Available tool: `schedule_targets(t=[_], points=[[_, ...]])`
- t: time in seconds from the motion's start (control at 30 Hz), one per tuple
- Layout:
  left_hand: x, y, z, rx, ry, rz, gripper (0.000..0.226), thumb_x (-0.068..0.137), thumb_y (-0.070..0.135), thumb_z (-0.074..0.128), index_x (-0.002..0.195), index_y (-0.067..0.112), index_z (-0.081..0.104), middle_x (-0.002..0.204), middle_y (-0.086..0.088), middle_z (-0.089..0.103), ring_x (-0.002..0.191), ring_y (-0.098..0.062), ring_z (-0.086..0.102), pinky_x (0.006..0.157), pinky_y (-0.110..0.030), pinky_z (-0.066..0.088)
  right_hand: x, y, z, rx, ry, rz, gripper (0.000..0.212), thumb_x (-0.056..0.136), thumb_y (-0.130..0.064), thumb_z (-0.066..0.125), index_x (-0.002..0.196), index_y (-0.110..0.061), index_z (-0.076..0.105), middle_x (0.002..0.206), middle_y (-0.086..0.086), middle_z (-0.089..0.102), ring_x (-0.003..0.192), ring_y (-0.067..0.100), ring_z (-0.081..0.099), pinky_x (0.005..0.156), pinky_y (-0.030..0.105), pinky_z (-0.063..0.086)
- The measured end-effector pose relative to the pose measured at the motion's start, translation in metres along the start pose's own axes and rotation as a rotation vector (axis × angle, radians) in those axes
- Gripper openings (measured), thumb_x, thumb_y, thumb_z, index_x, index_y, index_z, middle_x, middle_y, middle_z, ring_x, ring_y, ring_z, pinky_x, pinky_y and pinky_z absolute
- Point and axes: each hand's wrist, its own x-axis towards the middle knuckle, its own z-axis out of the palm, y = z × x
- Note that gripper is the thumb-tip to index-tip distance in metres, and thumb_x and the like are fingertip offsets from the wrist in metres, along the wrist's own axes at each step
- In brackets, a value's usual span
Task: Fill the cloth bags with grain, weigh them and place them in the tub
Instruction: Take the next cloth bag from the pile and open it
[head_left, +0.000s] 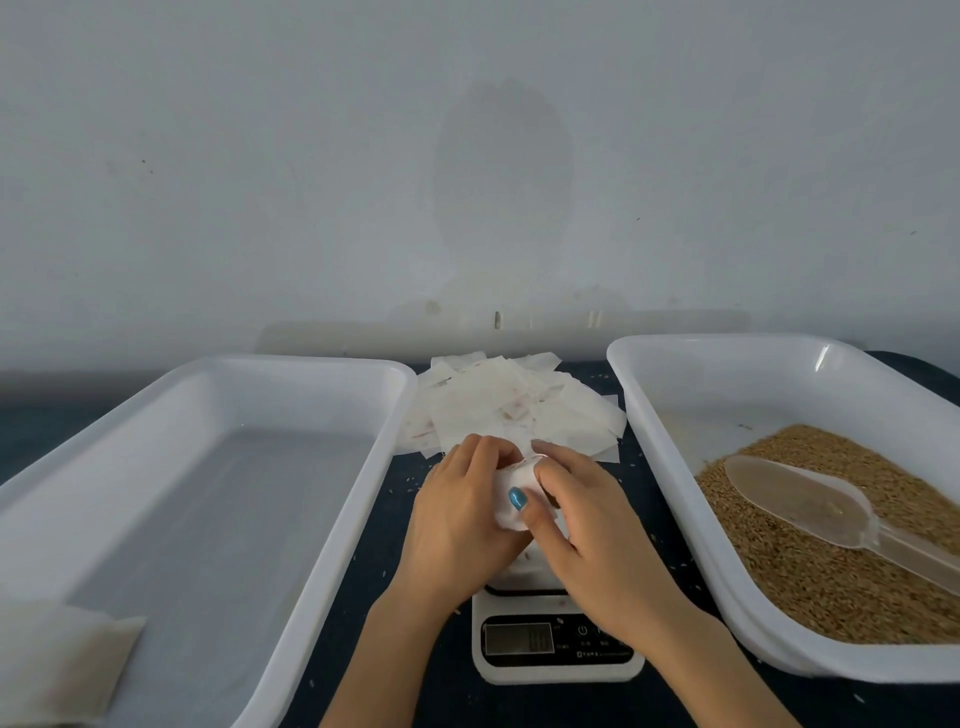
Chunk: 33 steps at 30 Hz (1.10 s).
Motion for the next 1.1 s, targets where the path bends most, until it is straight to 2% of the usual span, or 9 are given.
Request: schedule_targets(t=[0.2, 0.33, 0.43, 0.57, 0.67, 0.8, 0.93, 1.03, 1.1], points=[[-0.001, -0.002, 0.001, -0.177, -0.124, -0.081, 0.027, 0.074, 0.045, 0.056, 0.095, 0.032, 0.048, 0.085, 0.014, 0.062, 0.076, -0.006, 0.060, 0.060, -0.021, 0.044, -0.010, -0.019, -0.018, -0.161, -0.024, -0.067, 0.025, 0.100, -0.045, 0.046, 0.116, -0.030, 0.059, 0.142, -0.013, 0.049, 0.141, 0.002, 0.026, 0.118, 0.030, 0.026], [0.000, -0.005, 0.002, -0.138, -0.143, -0.141, 0.026, 0.078, 0.034, 0.066, 0.091, 0.034, 0.043, 0.079, 0.013, 0.057, 0.072, -0.008, 0.056, 0.055, -0.022, 0.038, -0.023, -0.008, -0.069, -0.159, 0.099, -0.125, 0.026, 0.093, -0.063, 0.041, 0.109, -0.051, 0.056, 0.117, -0.037, 0.052, 0.119, -0.018, 0.042, 0.093, 0.011, 0.039], [-0.001, -0.008, 0.003, -0.102, -0.135, -0.164, 0.027, 0.079, 0.025, 0.066, 0.089, 0.032, 0.041, 0.077, 0.012, 0.054, 0.071, -0.010, 0.054, 0.056, -0.023, 0.037, -0.025, 0.054, -0.130, -0.352, 0.124, 0.077, 0.040, 0.081, -0.086, 0.028, 0.102, -0.060, 0.052, 0.095, -0.039, 0.057, 0.080, -0.016, 0.059, 0.065, 0.016, 0.051], [0.000, -0.008, 0.004, -0.060, -0.139, -0.150, 0.027, 0.078, 0.026, 0.064, 0.089, 0.033, 0.040, 0.079, 0.014, 0.053, 0.072, -0.008, 0.055, 0.057, -0.021, 0.040, -0.045, 0.195, -0.172, -0.711, -0.049, 0.448, 0.037, 0.069, -0.071, 0.059, 0.085, -0.037, 0.062, 0.067, -0.020, 0.058, 0.058, -0.002, 0.058, 0.051, 0.020, 0.048], [-0.001, -0.009, 0.006, -0.031, -0.142, -0.123, 0.035, 0.079, 0.027, 0.068, 0.091, 0.037, 0.037, 0.079, 0.019, 0.050, 0.072, -0.002, 0.053, 0.056, -0.015, 0.034, -0.057, 0.258, -0.171, -0.776, -0.185, 0.541, 0.035, 0.064, -0.064, 0.075, 0.082, -0.040, 0.058, 0.071, -0.011, 0.063, 0.066, 0.002, 0.060, 0.062, 0.025, 0.054], [-0.003, -0.008, 0.008, -0.009, -0.147, -0.115, 0.036, 0.078, 0.025, 0.069, 0.091, 0.035, 0.037, 0.077, 0.019, 0.049, 0.070, -0.003, 0.052, 0.055, -0.014, 0.033, -0.051, 0.254, -0.174, -0.868, -0.247, 0.416, 0.021, 0.075, -0.062, 0.064, 0.072, -0.044, 0.054, 0.065, -0.019, 0.058, 0.060, -0.003, 0.056, 0.053, 0.017, 0.046], [-0.002, -0.009, 0.008, -0.018, -0.159, -0.124, 0.032, 0.079, 0.022, 0.069, 0.091, 0.033, 0.040, 0.076, 0.016, 0.050, 0.070, -0.007, 0.053, 0.057, -0.019, 0.039, -0.038, 0.253, -0.187, -0.903, -0.198, 0.298, 0.012, 0.085, -0.060, 0.044, 0.078, -0.051, 0.044, 0.063, -0.021, 0.059, 0.054, -0.008, 0.055, 0.046, 0.013, 0.043], [-0.003, -0.010, 0.009, -0.018, -0.158, -0.117, 0.032, 0.079, 0.021, 0.069, 0.093, 0.032, 0.041, 0.077, 0.016, 0.051, 0.071, -0.010, 0.054, 0.059, -0.021, 0.042, -0.017, 0.260, -0.207, -0.882, -0.213, 0.272, 0.010, 0.091, -0.049, 0.043, 0.083, -0.050, 0.049, 0.066, -0.016, 0.061, 0.059, -0.001, 0.059, 0.057, 0.020, 0.053], [-0.003, -0.010, 0.009, -0.016, -0.155, -0.113, 0.033, 0.079, 0.022, 0.070, 0.094, 0.032, 0.042, 0.078, 0.017, 0.051, 0.072, -0.010, 0.055, 0.061, -0.024, 0.046, -0.002, 0.254, -0.218, -1.003, -0.220, 0.227, 0.023, 0.092, -0.046, 0.032, 0.089, -0.048, 0.055, 0.067, -0.015, 0.059, 0.062, 0.002, 0.058, 0.061, 0.029, 0.055]])
